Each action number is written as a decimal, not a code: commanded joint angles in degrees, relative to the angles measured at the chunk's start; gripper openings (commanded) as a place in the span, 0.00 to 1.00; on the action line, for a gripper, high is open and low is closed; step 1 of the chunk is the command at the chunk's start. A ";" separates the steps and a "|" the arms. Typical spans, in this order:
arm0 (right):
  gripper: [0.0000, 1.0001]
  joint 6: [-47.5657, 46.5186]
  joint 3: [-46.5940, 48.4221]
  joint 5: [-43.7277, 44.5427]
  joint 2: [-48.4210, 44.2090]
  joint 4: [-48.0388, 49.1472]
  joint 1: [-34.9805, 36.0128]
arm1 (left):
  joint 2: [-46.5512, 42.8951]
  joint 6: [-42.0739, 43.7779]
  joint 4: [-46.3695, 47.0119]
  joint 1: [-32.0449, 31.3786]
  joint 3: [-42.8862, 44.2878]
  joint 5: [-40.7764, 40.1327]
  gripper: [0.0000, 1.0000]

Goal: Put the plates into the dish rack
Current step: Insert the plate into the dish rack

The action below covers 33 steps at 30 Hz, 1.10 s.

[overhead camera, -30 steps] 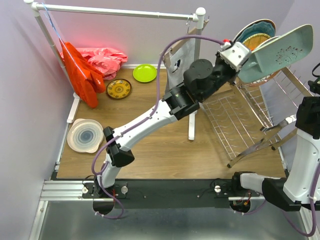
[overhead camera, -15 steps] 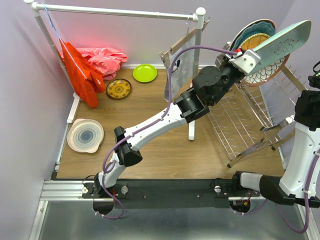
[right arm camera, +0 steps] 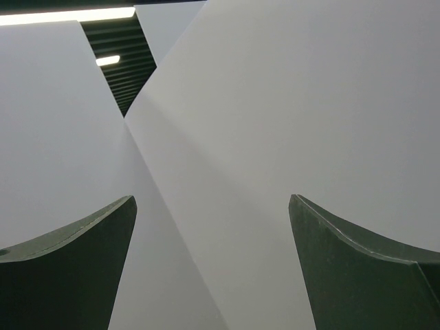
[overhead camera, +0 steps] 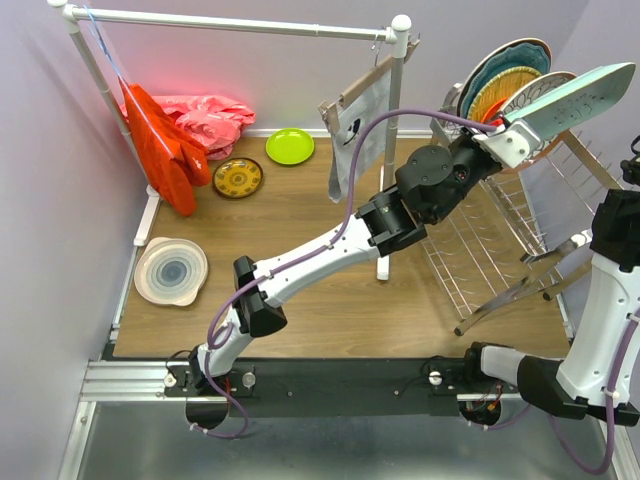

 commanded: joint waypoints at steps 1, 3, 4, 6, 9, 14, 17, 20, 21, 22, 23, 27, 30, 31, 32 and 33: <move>1.00 1.19 -0.36 1.51 -0.74 0.14 -0.91 | -1.62 1.74 9.73 -0.68 1.07 -2.53 0.00; 1.00 1.37 -0.54 1.51 -0.92 -0.04 -1.08 | -1.36 2.18 9.82 -0.77 0.98 -3.32 0.00; 1.00 1.28 -0.63 1.51 -0.92 -0.21 -1.08 | -1.27 2.18 9.73 -0.77 0.81 -3.59 0.00; 1.00 1.46 -0.89 1.42 -1.18 -0.39 -1.35 | -1.27 2.44 9.73 -0.86 0.81 -3.85 0.00; 1.00 1.63 -0.98 1.60 -1.18 -0.39 -1.61 | -1.18 2.80 9.64 -1.21 0.54 -4.03 0.00; 1.00 1.98 -1.42 1.60 -1.27 -0.48 -1.70 | -1.10 3.67 9.82 -1.73 -0.16 -4.99 0.00; 1.00 2.33 -1.77 1.60 -1.36 -0.56 -1.79 | -0.74 3.94 9.91 -1.91 -0.25 -5.61 0.00; 1.00 2.34 -1.77 1.51 -1.36 -0.65 -1.88 | -0.57 4.03 9.99 -2.00 -0.25 -5.70 0.00; 1.00 2.34 -1.68 1.51 -1.27 -0.65 -1.96 | -0.57 4.11 10.08 -2.00 -0.25 -5.79 0.00; 1.00 2.34 -1.77 1.51 -1.18 -0.65 -1.96 | -0.39 4.20 10.08 -2.17 -0.25 -5.79 0.00; 1.00 2.25 -1.68 1.51 -1.18 -0.65 -1.96 | -0.39 4.38 10.00 -2.09 -0.16 -6.05 0.00; 1.00 1.81 -1.16 1.60 -1.01 -0.65 -2.23 | 0.13 4.73 9.99 -2.35 -0.43 -7.02 0.00; 1.00 1.11 -0.28 2.12 -0.48 -0.74 -2.32 | 0.22 5.17 10.17 -2.35 -0.51 -7.10 0.00; 1.00 1.02 0.33 2.39 -0.13 -0.65 -2.40 | 0.22 5.26 10.26 -2.44 -0.43 -7.10 0.00; 1.00 0.76 0.60 2.56 0.05 -0.65 -2.49 | 0.31 5.43 10.26 -2.44 -0.43 -7.02 0.00; 1.00 0.75 0.78 2.74 0.22 -0.65 -2.58 | 0.40 5.96 10.17 -2.44 -0.43 -6.93 0.00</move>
